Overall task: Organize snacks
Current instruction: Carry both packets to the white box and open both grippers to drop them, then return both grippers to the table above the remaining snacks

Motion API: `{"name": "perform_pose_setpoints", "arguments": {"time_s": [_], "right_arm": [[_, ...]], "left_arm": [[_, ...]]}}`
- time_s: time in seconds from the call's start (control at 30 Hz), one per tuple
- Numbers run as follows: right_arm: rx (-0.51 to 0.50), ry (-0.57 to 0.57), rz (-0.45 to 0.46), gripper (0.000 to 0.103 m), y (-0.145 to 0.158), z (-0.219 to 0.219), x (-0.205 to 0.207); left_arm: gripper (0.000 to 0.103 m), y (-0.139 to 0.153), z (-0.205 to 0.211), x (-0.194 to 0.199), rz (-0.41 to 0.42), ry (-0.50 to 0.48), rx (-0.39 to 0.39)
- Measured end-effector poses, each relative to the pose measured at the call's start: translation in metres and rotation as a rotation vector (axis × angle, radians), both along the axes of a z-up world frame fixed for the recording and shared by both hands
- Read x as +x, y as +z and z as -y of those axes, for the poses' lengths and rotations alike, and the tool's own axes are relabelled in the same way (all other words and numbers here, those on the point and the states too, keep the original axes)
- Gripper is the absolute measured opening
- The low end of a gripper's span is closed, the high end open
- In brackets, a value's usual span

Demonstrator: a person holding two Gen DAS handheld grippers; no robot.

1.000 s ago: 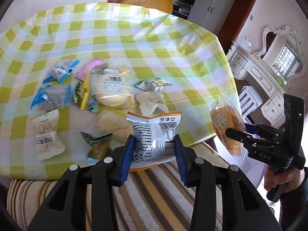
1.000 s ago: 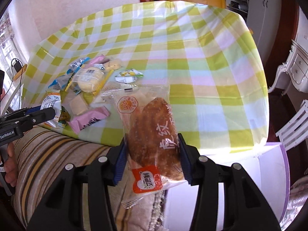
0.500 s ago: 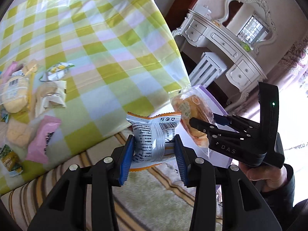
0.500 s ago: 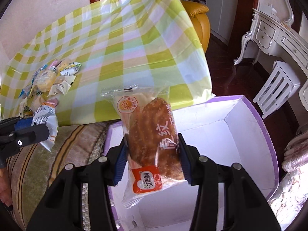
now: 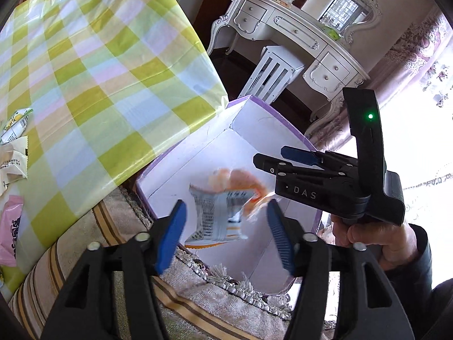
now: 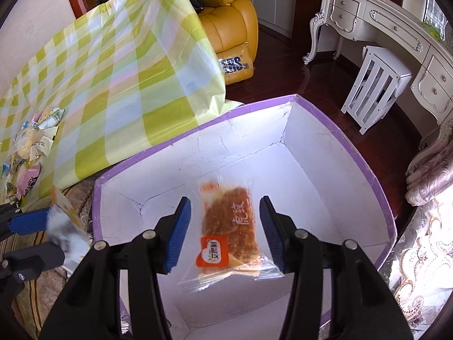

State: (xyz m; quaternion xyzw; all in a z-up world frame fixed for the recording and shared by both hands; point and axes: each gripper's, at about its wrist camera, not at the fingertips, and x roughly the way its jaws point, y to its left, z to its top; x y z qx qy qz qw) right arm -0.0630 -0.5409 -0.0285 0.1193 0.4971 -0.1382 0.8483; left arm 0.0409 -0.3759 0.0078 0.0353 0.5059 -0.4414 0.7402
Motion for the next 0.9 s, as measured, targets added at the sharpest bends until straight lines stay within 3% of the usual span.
{"name": "perform_pose_setpoints", "arguments": {"time_s": [0.07, 0.23, 0.47, 0.9], "right_arm": [[-0.010, -0.012, -0.007, 0.068, 0.001, 0.000, 0.001], [-0.008, -0.012, 0.016, 0.070, 0.009, -0.006, 0.004], [-0.006, 0.022, 0.072, 0.076, 0.030, -0.030, 0.012], [0.072, 0.171, 0.139, 0.076, 0.061, -0.114, 0.039]], "left_arm": [[0.080, 0.003, -0.004, 0.001, 0.000, 0.013, -0.020], [0.082, 0.007, -0.014, 0.004, -0.001, 0.050, -0.039], [0.082, 0.021, -0.038, 0.004, 0.077, 0.121, -0.035], [0.082, 0.032, -0.151, 0.024, 0.192, 0.441, 0.041]]}}
